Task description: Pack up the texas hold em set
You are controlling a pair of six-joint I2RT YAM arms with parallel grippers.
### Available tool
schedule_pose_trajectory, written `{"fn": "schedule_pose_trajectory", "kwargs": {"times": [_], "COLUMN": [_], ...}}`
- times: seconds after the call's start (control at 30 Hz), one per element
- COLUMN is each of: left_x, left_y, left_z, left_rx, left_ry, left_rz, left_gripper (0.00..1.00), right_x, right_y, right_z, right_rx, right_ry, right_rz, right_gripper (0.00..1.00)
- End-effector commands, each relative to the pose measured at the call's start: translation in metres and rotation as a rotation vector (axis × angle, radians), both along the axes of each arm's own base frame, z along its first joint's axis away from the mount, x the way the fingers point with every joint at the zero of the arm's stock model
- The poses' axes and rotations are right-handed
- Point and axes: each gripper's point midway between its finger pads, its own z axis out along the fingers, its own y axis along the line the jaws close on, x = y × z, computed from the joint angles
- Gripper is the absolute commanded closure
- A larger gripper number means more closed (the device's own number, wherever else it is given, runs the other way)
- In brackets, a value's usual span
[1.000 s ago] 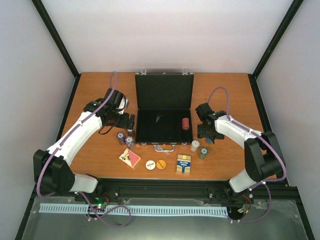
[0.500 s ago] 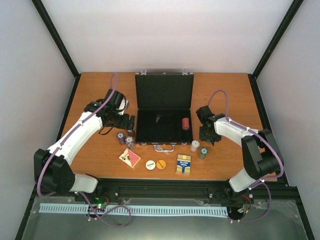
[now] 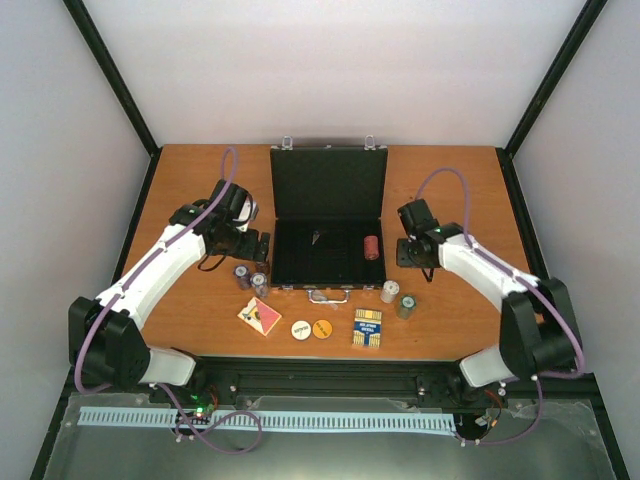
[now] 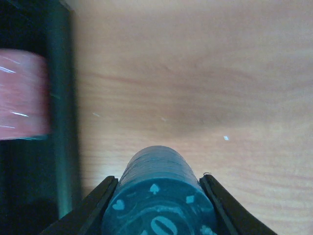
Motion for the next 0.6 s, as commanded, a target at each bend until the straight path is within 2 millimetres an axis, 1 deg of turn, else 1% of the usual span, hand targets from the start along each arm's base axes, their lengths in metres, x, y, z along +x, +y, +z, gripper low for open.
{"fn": "schedule_pose_trajectory", "kwargs": {"times": [0.0, 0.03, 0.1, 0.2, 0.3, 0.43, 0.57], "left_x": [0.006, 0.006, 0.007, 0.006, 0.004, 0.003, 0.002], "left_y": [-0.006, -0.006, -0.007, -0.008, -0.007, -0.006, -0.007], "left_z": [0.007, 0.007, 0.007, 0.004, 0.002, -0.001, -0.002], "left_rx": [-0.026, -0.028, -0.035, -0.039, -0.036, -0.034, -0.037], "left_ry": [-0.03, -0.03, -0.031, -0.027, -0.021, -0.014, -0.012], "left_rz": [0.001, 0.002, 0.006, 0.008, 0.009, 0.011, 0.01], "left_gripper": [0.0, 0.0, 0.0, 0.0, 0.0, 0.0, 0.0], "right_x": [0.029, 0.029, 0.026, 0.016, 0.007, 0.001, 0.0], "right_y": [0.031, 0.037, 0.046, 0.061, 0.079, 0.092, 0.099], "right_z": [0.067, 0.07, 0.07, 0.058, 0.053, 0.046, 0.039], "right_rx": [0.166, 0.194, 0.236, 0.268, 0.306, 0.328, 0.33], "right_ry": [-0.279, -0.301, -0.32, -0.308, -0.303, -0.28, -0.259], "right_rz": [0.133, 0.157, 0.192, 0.25, 0.302, 0.33, 0.348], "right_gripper": [0.97, 0.97, 0.97, 0.97, 0.97, 0.97, 0.97]}}
